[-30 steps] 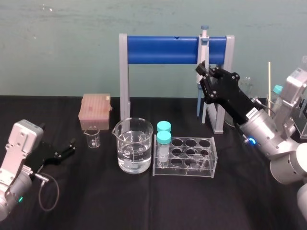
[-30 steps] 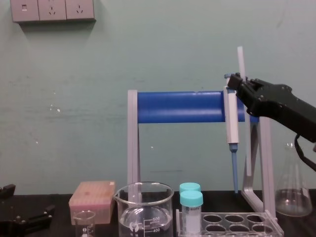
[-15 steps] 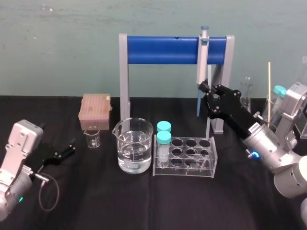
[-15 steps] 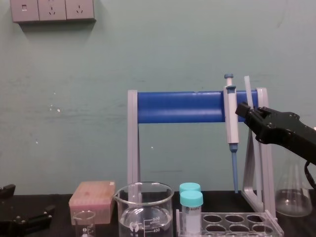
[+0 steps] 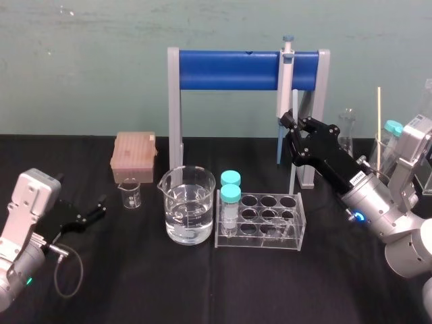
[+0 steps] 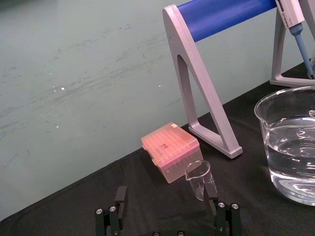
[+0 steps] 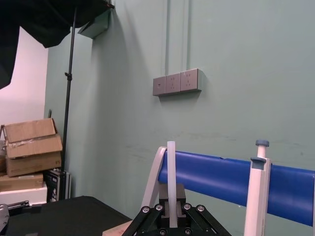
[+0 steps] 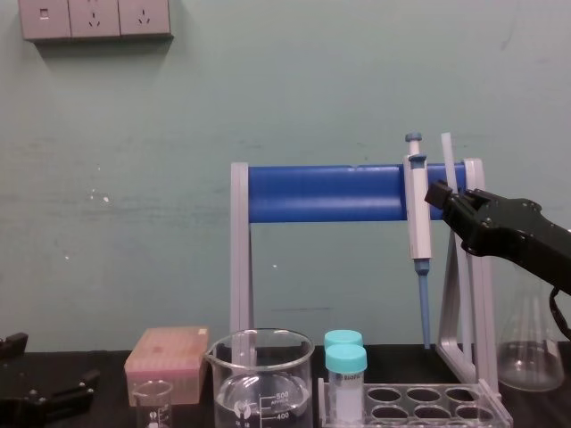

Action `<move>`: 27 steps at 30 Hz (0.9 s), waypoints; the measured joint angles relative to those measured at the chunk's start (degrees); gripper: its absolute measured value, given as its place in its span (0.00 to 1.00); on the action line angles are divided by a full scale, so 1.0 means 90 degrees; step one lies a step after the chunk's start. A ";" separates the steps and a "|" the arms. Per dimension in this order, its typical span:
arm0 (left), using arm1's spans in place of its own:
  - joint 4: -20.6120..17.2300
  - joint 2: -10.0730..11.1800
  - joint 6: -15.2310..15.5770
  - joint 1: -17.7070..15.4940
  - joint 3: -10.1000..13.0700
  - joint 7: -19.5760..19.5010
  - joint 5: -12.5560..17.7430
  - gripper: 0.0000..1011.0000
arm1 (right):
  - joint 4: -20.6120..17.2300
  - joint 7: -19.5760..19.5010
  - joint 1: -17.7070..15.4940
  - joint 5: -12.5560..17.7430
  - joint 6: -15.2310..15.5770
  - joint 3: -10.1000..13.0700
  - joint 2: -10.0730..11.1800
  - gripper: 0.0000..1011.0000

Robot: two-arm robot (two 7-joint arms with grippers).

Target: Pick up the stirring rod with one hand, then place it down.

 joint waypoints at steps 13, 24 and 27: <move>0.0000 0.0000 0.0000 0.0000 0.0000 0.0000 0.0000 0.99 | 0.0007 0.0016 0.0008 0.0007 -0.0016 0.0000 -0.0004 0.07; 0.0000 0.0000 0.0000 0.0000 0.0000 0.0000 0.0000 0.99 | 0.0007 0.0022 0.0010 0.0009 -0.0024 0.0000 -0.0004 0.07; 0.0000 0.0000 0.0000 0.0000 0.0000 0.0000 0.0000 0.99 | 0.0007 0.0022 0.0010 0.0009 -0.0024 0.0000 -0.0005 0.07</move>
